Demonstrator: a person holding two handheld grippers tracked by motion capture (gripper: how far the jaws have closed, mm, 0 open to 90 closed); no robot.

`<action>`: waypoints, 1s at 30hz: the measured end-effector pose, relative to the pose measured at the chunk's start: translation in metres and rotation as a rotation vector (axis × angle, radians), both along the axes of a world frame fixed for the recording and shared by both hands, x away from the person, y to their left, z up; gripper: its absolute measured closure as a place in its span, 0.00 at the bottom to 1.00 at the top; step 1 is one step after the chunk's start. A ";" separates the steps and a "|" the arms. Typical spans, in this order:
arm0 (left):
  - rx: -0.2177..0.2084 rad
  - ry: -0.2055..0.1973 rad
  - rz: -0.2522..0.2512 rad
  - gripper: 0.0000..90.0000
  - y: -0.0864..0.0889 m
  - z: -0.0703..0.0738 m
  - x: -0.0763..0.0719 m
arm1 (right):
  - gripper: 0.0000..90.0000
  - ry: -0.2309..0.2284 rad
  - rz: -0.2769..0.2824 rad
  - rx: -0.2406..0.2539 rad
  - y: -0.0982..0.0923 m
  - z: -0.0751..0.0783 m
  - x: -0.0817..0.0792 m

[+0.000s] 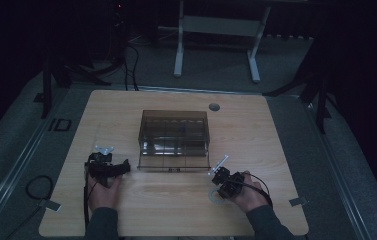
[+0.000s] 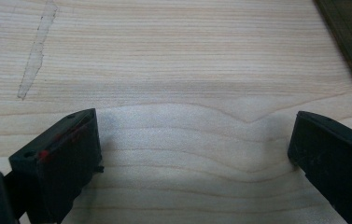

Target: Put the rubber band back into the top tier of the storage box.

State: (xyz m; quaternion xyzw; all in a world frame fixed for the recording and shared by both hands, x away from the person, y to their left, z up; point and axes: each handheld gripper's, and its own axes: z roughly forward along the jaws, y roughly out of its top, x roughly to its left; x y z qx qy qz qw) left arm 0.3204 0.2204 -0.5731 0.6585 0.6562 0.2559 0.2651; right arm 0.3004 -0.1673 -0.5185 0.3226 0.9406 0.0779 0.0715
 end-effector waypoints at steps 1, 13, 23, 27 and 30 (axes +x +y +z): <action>0.000 0.000 0.000 0.03 0.000 0.000 0.000 | 0.87 0.004 -0.001 -0.004 0.000 0.000 0.000; 0.000 0.000 0.000 0.03 0.000 0.000 0.000 | 0.88 0.029 0.008 -0.036 0.002 -0.005 0.003; 0.000 0.002 -0.001 0.03 0.000 0.000 0.000 | 0.88 0.055 0.021 -0.061 0.005 -0.005 0.007; 0.000 0.002 -0.001 0.03 0.000 0.000 0.000 | 0.88 0.070 0.019 -0.065 0.006 -0.004 0.009; 0.000 0.002 -0.001 0.03 0.000 0.000 0.000 | 0.91 0.065 0.026 -0.075 0.007 -0.005 0.009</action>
